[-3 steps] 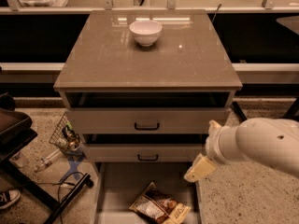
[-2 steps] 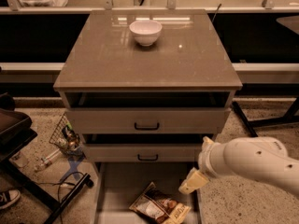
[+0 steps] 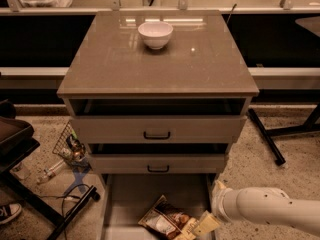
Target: Pick brown chip bag from bottom drawer and place on counter
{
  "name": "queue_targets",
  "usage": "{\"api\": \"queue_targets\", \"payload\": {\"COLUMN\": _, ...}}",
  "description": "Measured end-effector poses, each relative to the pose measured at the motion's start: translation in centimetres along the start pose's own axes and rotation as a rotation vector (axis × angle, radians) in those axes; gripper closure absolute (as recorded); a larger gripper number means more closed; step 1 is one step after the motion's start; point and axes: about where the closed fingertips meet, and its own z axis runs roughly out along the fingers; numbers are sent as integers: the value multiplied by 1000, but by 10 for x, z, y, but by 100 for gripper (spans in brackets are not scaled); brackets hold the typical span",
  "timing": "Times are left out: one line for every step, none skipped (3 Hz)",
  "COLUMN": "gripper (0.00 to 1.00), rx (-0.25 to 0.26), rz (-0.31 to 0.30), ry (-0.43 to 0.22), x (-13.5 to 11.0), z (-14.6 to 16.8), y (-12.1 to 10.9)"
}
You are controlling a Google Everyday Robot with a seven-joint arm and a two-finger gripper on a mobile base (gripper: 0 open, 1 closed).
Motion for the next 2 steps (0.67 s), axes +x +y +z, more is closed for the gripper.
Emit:
{"api": "queue_targets", "payload": {"gripper": 0, "rx": 0, "rz": 0, "ry": 0, "x": 0, "z": 0, "y": 0}}
{"api": "queue_targets", "payload": {"gripper": 0, "rx": -20, "rz": 10, "ry": -1, "x": 1, "z": 11, "y": 2}}
